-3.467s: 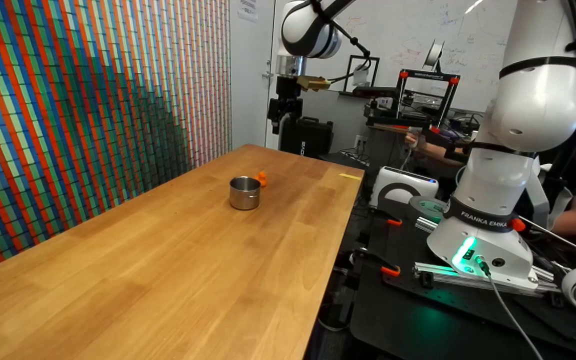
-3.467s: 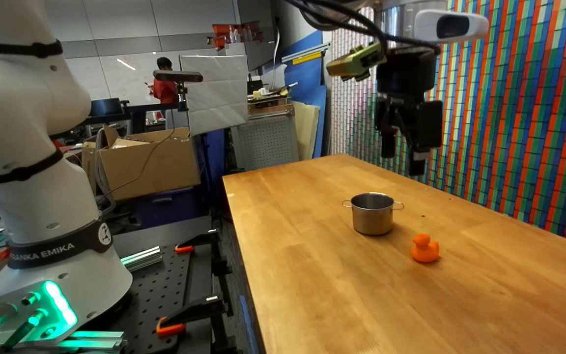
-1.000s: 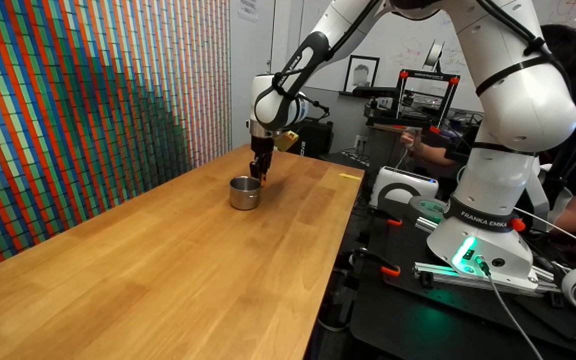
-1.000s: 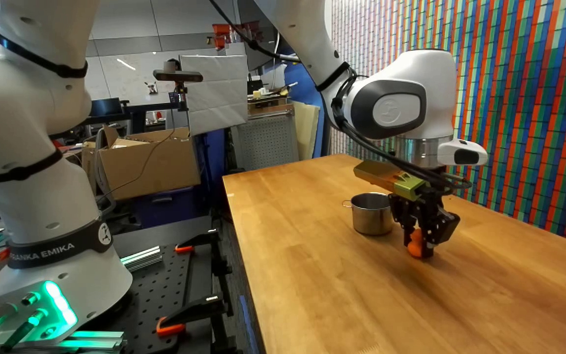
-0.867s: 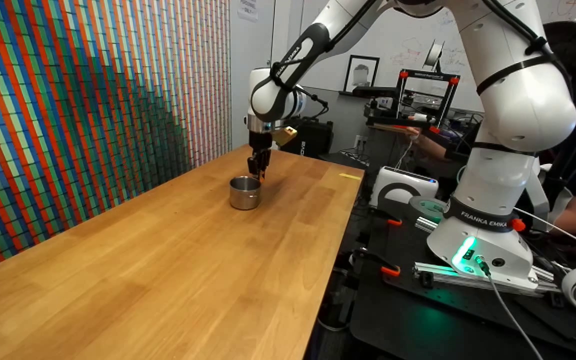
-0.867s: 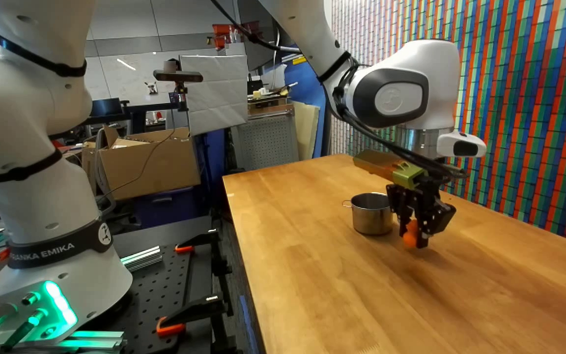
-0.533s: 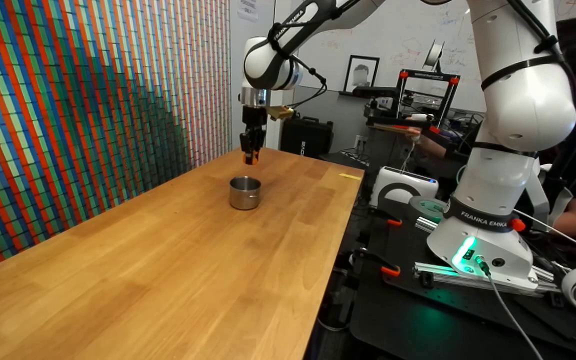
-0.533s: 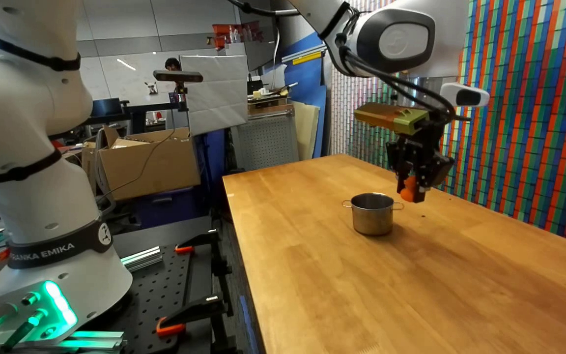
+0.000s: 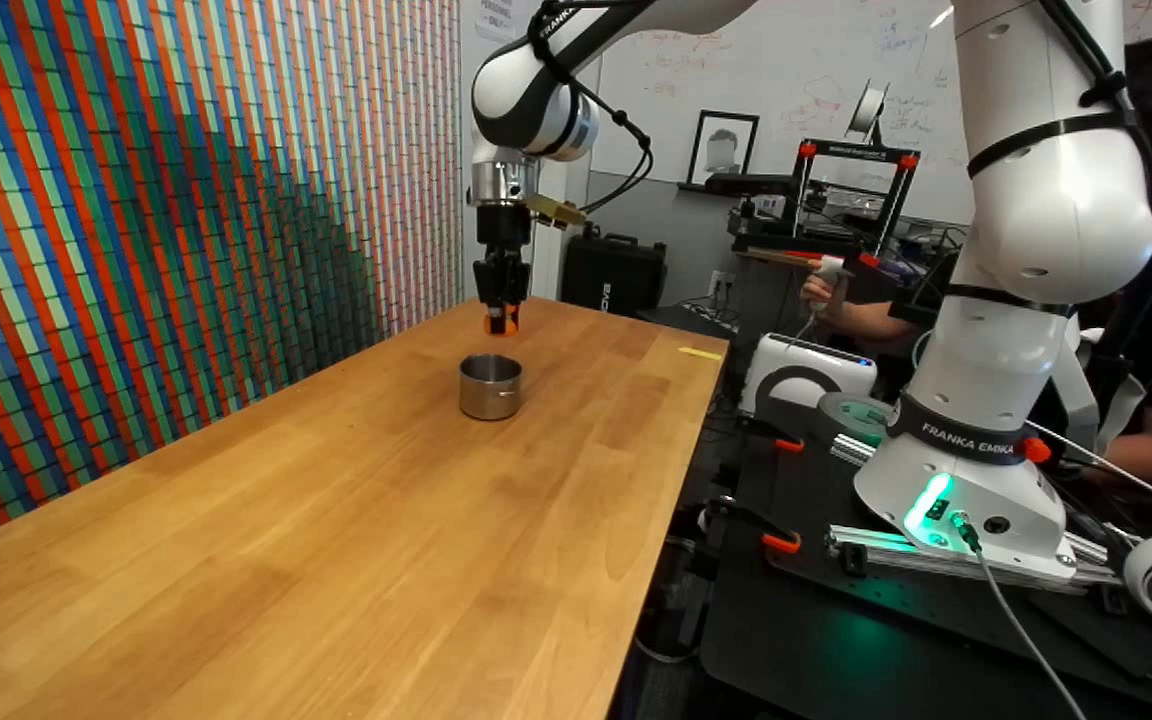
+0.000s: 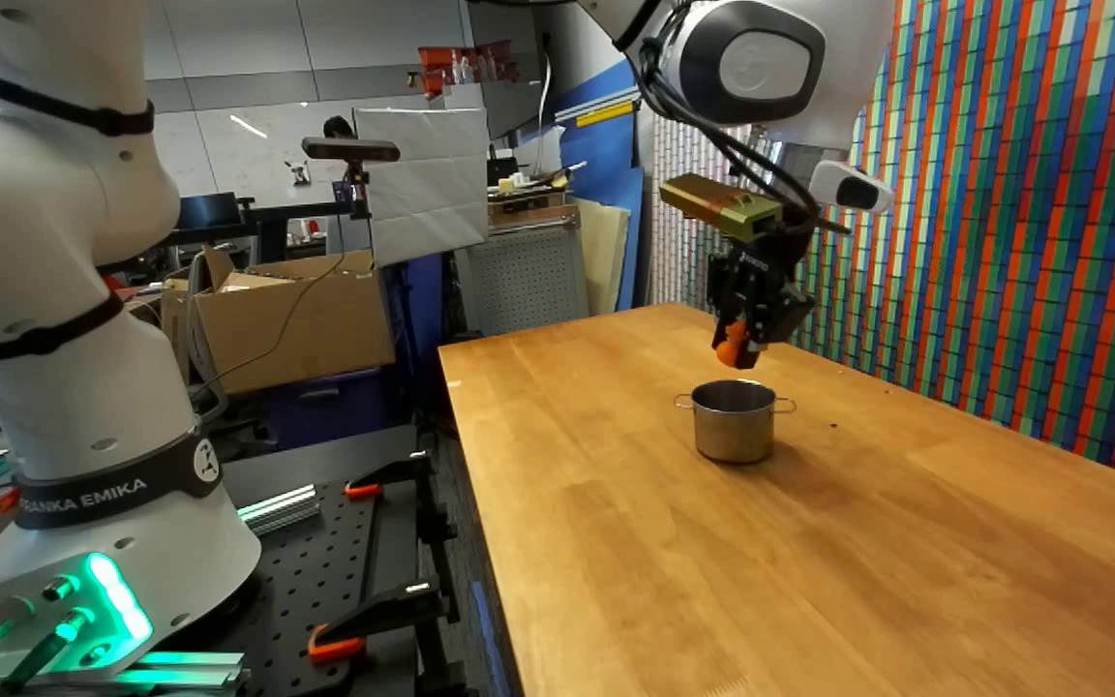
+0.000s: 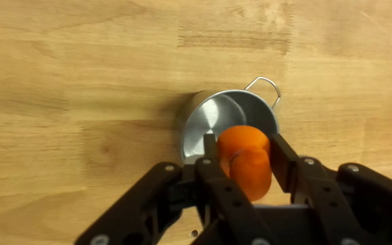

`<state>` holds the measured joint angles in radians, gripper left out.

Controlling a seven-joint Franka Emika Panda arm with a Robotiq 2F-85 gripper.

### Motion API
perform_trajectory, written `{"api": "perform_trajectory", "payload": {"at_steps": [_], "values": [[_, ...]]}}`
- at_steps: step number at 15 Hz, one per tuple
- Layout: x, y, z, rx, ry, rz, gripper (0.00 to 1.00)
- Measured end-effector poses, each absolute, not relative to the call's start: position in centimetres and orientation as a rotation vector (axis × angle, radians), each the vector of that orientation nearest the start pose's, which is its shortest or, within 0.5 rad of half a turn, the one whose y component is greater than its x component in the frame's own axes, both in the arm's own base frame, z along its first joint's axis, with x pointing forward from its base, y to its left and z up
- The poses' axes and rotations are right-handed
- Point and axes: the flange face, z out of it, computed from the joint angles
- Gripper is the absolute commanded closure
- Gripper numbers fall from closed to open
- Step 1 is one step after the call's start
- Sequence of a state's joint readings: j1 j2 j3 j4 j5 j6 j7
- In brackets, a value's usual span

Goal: Place the rubber duck inside the pot

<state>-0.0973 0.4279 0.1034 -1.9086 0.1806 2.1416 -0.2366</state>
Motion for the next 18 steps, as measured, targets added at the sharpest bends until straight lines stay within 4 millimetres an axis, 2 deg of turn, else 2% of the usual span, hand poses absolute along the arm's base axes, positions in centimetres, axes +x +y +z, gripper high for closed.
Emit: {"api": "perform_trajectory", "payload": {"at_steps": [5,9,10,11,12,15,18], "values": [[59.9,4.0,24.0,-2.913,-0.206,0.179,0.80],[59.5,4.5,21.8,-2.920,-0.207,0.171,0.80],[59.5,4.4,21.3,-2.922,-0.204,0.168,0.33],[59.6,4.2,20.9,-2.927,-0.201,0.158,0.33],[59.7,4.0,20.6,-2.935,-0.201,0.144,0.28],[60.2,3.4,20.1,-2.955,-0.200,0.092,0.03],[61.1,2.9,21.0,-2.975,-0.214,0.052,0.00]]}}
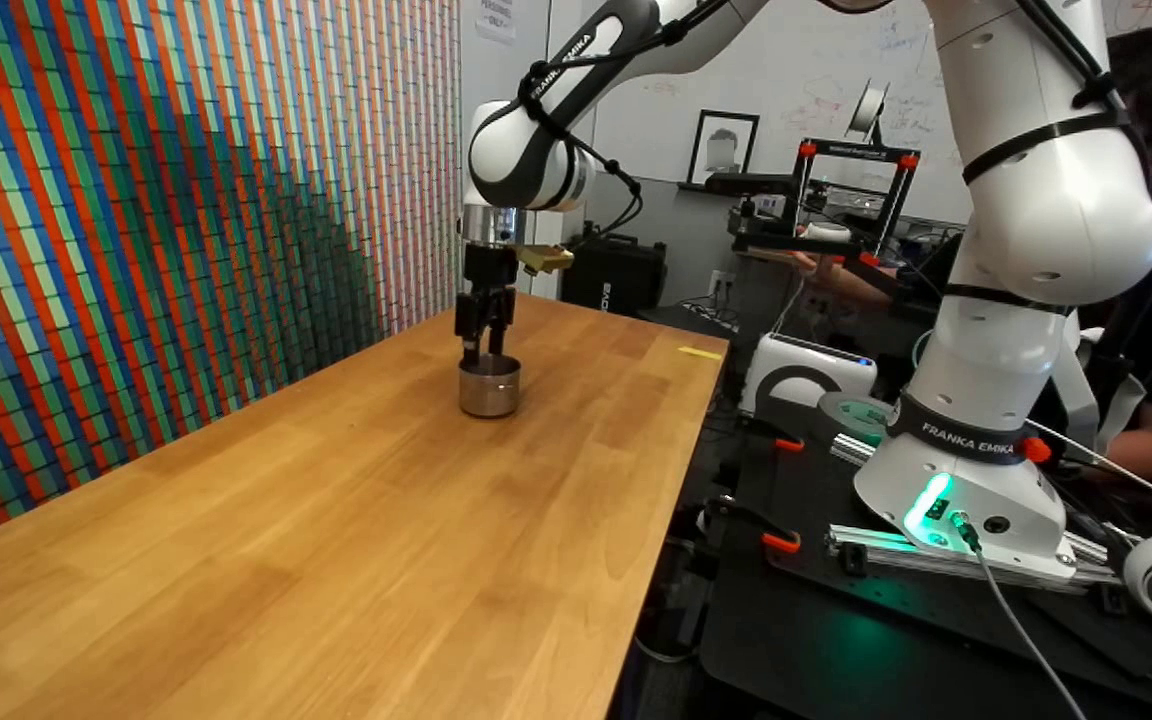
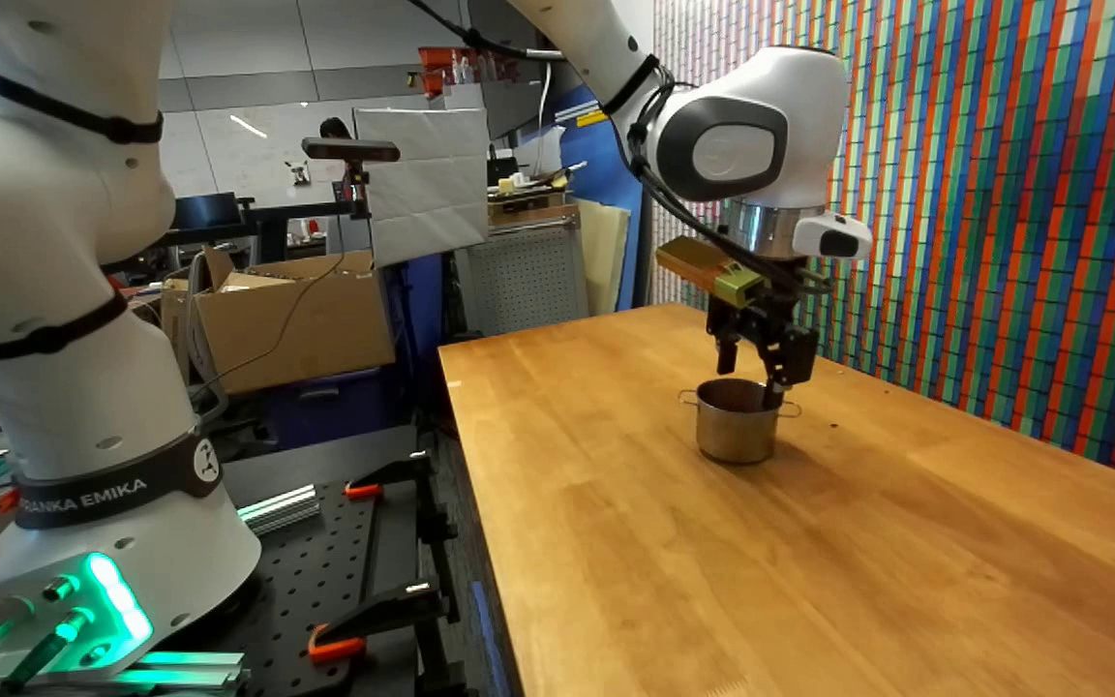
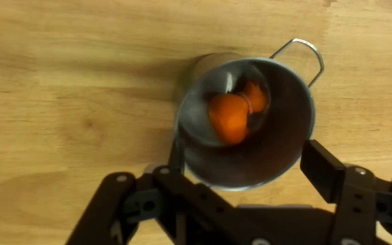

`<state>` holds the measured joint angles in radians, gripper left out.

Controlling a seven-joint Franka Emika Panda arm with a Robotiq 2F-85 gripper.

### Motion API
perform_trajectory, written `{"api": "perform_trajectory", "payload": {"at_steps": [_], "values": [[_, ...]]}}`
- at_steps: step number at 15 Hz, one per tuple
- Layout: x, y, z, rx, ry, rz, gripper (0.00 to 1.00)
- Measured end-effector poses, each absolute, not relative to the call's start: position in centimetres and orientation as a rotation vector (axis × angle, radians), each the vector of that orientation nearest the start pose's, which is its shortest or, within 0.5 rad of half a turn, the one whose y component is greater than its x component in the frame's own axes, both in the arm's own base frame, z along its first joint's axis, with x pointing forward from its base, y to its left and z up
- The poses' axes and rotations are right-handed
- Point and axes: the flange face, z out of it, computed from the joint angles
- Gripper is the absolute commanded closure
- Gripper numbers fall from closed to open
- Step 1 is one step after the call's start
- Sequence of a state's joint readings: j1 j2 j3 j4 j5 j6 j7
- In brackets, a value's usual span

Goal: Place the rubber duck inside the pot

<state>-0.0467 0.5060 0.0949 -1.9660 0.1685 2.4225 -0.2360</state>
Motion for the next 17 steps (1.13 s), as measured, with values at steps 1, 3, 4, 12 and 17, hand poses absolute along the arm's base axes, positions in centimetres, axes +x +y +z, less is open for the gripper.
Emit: {"api": "perform_trajectory", "payload": {"at_steps": [1,3,4,12,17], "values": [[61.6,2.5,21.5,-2.985,-0.220,0.037,0.00],[62.7,1.2,23.3,-3.014,-0.232,0.030,0.00],[63.3,0.2,24.4,-3.033,-0.236,0.036,0.00],[64.4,-8.2,32.0,-3.144,-0.173,0.306,0.00],[63.7,-9.2,32.9,-3.158,-0.114,0.442,0.00]]}}
